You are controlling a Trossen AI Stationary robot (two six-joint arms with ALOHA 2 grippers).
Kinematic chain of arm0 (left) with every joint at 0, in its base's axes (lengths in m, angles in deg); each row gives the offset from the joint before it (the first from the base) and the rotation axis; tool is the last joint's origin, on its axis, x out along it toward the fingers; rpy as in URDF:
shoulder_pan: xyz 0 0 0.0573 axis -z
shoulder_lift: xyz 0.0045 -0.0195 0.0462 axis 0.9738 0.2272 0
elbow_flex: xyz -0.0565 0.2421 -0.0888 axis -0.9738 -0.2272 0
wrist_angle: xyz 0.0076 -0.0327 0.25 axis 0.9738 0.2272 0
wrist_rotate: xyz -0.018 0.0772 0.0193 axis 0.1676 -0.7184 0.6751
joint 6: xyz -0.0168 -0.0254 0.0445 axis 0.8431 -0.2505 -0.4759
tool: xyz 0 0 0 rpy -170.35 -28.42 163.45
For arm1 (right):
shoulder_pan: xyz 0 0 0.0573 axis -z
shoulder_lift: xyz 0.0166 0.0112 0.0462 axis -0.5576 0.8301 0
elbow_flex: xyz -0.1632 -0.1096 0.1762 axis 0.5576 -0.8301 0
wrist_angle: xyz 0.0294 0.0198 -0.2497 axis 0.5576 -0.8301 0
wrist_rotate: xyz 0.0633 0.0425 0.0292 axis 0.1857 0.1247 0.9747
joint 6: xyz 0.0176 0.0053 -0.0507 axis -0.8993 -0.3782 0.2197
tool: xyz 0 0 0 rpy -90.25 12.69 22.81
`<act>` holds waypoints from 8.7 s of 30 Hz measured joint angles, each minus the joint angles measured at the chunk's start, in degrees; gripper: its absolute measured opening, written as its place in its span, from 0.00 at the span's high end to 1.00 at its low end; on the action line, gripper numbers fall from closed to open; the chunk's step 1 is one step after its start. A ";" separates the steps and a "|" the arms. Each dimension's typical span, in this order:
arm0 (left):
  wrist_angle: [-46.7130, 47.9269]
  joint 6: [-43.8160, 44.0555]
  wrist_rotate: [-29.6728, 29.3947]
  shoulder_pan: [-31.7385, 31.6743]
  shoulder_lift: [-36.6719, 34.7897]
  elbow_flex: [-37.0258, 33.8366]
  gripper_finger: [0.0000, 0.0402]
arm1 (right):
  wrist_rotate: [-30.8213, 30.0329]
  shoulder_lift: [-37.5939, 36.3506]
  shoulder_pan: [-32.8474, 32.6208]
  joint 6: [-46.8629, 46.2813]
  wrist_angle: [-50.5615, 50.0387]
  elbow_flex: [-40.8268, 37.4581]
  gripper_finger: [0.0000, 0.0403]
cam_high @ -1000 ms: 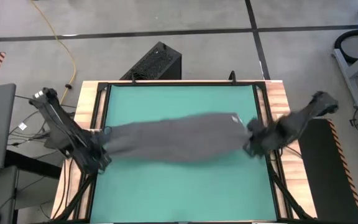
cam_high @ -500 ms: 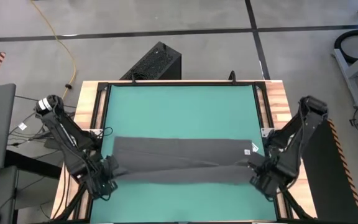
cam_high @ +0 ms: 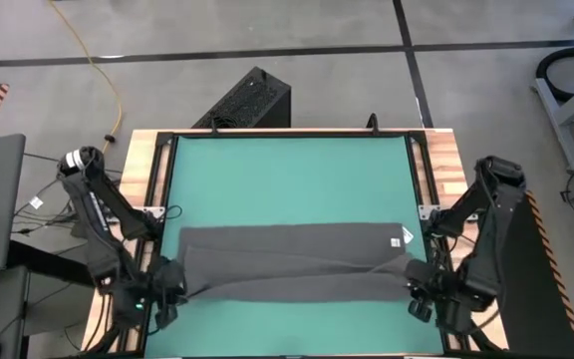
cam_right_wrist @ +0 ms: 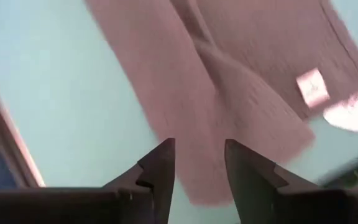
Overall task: Roll towel
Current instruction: Roll the gray towel
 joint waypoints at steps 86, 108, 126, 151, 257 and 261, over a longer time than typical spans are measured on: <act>-12.57 -51.24 15.90 -39.49 3.18 -0.04 0.55 | 33.91 0.11 23.13 20.66 13.84 -21.15 0.37; -12.43 -50.66 15.91 -39.49 3.18 -0.03 0.56 | 35.29 -0.11 21.64 20.12 20.24 -23.50 0.85; -2.11 -55.94 1.03 -44.63 2.96 -0.04 0.56 | 30.57 -0.09 20.31 22.06 5.46 -13.34 0.96; -8.37 -68.04 5.93 -52.23 2.96 -0.04 0.56 | 3.54 4.21 42.62 26.41 -14.99 -3.98 0.97; -3.36 -52.25 28.91 -42.88 2.85 -17.36 0.62 | 9.39 22.45 45.21 30.68 -1.23 -12.92 0.50; -3.34 -52.30 29.94 -42.92 2.85 -16.98 0.72 | 9.39 22.45 45.21 30.68 -1.04 -12.90 0.50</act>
